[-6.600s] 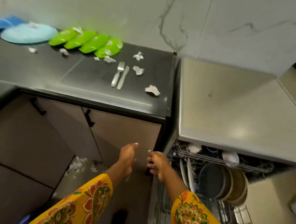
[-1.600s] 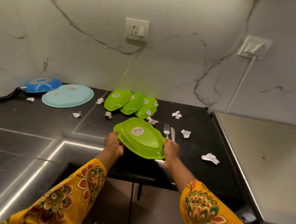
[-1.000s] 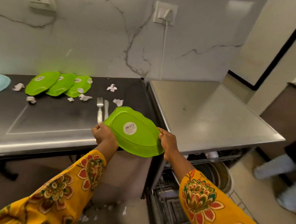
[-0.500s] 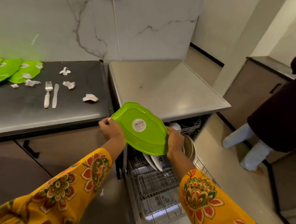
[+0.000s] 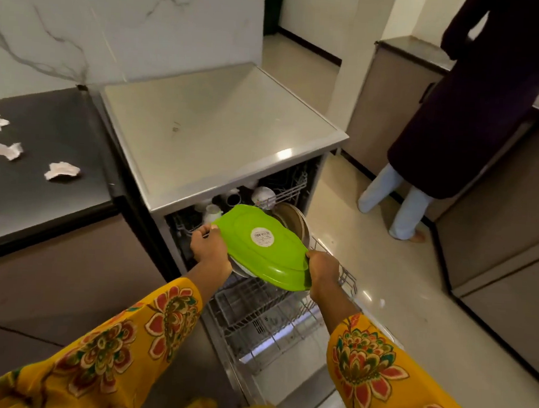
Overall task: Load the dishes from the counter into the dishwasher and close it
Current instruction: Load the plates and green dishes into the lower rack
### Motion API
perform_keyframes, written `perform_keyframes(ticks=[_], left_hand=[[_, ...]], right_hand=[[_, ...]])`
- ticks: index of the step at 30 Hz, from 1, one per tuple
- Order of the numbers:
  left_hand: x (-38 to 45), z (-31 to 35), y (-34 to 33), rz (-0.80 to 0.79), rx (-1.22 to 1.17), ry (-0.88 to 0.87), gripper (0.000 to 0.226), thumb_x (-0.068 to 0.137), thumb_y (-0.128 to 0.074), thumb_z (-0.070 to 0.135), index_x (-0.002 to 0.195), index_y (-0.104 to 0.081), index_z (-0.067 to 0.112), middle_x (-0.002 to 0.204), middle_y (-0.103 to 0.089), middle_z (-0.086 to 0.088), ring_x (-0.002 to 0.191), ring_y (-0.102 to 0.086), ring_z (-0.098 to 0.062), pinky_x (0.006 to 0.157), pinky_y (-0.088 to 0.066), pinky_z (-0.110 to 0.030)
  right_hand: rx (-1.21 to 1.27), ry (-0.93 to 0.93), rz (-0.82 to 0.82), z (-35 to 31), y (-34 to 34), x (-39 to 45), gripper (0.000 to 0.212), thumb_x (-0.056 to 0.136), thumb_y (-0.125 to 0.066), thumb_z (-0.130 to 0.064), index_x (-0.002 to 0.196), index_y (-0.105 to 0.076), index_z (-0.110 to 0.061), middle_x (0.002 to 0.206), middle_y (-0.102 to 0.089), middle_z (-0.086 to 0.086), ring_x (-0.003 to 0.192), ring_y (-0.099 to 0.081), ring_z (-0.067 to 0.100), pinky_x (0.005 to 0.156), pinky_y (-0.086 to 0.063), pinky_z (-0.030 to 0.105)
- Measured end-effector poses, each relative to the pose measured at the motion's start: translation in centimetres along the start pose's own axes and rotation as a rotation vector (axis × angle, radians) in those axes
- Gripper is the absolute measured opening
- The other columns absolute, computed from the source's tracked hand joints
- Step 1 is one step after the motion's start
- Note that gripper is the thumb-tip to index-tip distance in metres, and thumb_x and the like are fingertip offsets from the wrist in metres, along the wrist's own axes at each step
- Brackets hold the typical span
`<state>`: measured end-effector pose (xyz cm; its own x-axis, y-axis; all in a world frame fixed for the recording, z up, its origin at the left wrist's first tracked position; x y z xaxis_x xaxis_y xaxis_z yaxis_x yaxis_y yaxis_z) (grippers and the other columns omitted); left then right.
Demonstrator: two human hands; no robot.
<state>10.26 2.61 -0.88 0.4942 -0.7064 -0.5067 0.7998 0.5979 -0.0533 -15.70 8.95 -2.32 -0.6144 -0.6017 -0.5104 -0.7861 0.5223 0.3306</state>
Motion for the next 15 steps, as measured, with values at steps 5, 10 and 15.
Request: perform_keyframes(ticks=[5,10,15], left_hand=[[0.8,-4.1,-2.1,-0.118,0.028,0.140,0.027,0.096,-0.051,0.009,0.124,-0.052,0.007,0.120,-0.059,-0.018,0.099,-0.058,-0.032,0.087,-0.051,-0.045],[1.1,-6.7,-3.8,-0.161,0.023,0.289,0.042,0.097,-0.046,0.000,0.138,-0.042,0.005,0.136,-0.049,-0.021,0.118,-0.052,-0.038,0.086,-0.046,-0.045],[2.3,-9.5,-5.9,-0.193,0.069,0.410,0.042,0.097,-0.043,-0.002,0.139,-0.042,0.004,0.138,-0.048,-0.020,0.124,-0.048,-0.037,0.091,-0.042,-0.044]], right_hand=[[0.057,-0.133,0.028,4.0,1.4,2.0,0.009,0.082,-0.055,-0.015,0.084,-0.060,-0.008,0.085,-0.056,0.013,0.080,-0.052,0.025,0.069,-0.041,0.034],[0.032,-0.231,0.030,7.1,1.4,3.7,0.020,0.083,-0.056,-0.017,0.064,-0.051,-0.017,0.070,-0.052,0.007,0.070,-0.050,0.022,0.068,-0.043,0.033],[0.093,-0.355,0.089,9.7,1.3,5.2,0.019,0.081,-0.058,-0.014,0.063,-0.052,-0.017,0.068,-0.051,0.008,0.065,-0.049,0.023,0.056,-0.041,0.029]])
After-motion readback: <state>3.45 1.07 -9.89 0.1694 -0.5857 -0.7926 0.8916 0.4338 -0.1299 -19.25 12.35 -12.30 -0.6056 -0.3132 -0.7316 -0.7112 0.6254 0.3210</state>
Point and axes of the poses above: each hand's wrist, its own x-axis towards the middle knuckle, its own y-axis out of the back of the hand, z = x × y, the point moved 8 cm from there along x, towards the middle knuckle
